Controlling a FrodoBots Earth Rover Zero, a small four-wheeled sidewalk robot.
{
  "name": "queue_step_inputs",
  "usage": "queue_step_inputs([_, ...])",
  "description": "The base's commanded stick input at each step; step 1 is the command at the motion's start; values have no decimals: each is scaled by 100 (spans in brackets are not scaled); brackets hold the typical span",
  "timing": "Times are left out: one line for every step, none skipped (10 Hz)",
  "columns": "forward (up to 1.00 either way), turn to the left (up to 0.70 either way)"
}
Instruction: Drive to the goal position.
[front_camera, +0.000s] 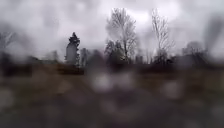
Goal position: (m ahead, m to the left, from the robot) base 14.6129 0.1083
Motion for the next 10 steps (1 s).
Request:
queue_step_inputs([100,0])
queue_step_inputs([100,0])
queue_step_inputs([100,0])
queue_step_inputs([100,0])
queue_step_inputs([100,0])
queue_step_inputs([100,0])
queue_step_inputs([100,0])
queue_step_inputs([100,0])
queue_step_inputs([100,0])
queue_step_inputs([100,0])
